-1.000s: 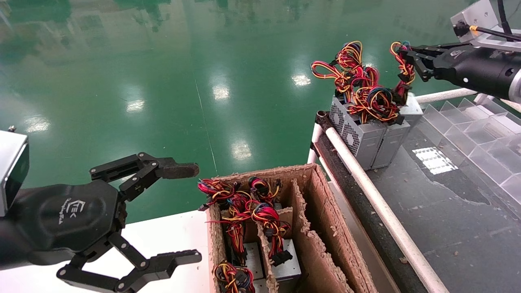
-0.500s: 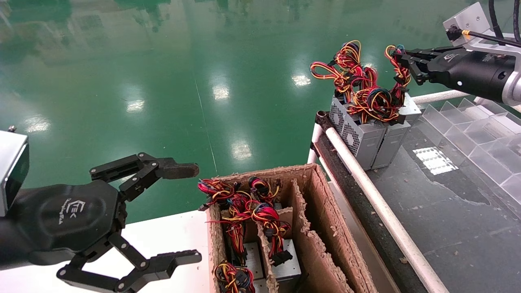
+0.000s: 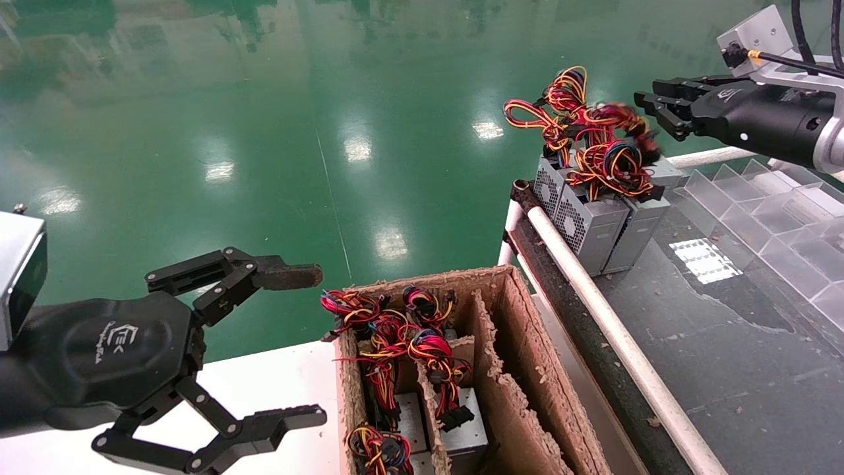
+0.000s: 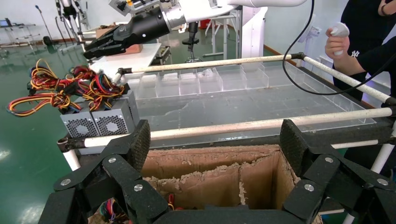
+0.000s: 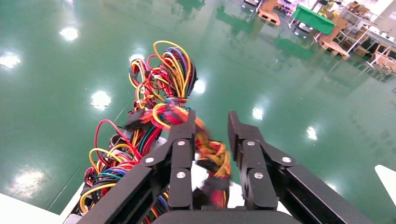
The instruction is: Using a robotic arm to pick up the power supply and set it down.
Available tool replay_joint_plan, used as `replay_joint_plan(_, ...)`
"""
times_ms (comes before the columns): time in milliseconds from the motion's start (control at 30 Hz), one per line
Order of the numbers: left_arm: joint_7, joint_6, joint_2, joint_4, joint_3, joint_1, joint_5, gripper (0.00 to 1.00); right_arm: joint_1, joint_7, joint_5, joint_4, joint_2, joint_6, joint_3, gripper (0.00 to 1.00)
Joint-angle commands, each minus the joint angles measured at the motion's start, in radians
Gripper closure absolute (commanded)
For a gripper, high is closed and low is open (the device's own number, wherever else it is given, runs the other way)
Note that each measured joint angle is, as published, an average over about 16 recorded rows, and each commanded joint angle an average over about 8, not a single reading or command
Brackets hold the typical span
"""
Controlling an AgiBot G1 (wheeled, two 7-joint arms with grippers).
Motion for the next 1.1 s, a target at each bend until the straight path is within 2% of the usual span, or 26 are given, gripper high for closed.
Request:
replay_joint_plan(33,0.000,0.000,0.000,0.000,0.000,0.000,0.000,0.00,0.001,-0.001,-0.001,0.001,0.000,0.000,-0.001,0.00)
replay_joint_plan(167,0.000,0.000,0.000,0.000,0.000,0.000,0.000,0.00,0.012,0.006,0.023,0.006,0.015,-0.033,0.016,0.00)
replay_joint_plan(467,0.000,0.000,0.000,0.000,0.000,0.000,0.000,0.00,0.015,0.081,0.144,0.036,0.070,-0.192,0.096,0.00)
replay_joint_plan(1100,0.000,0.000,0.000,0.001,0.000,0.000,-0.001,0.00,-0.240,0.217,0.264,0.423,0.175,-0.314,0.140,0.00)
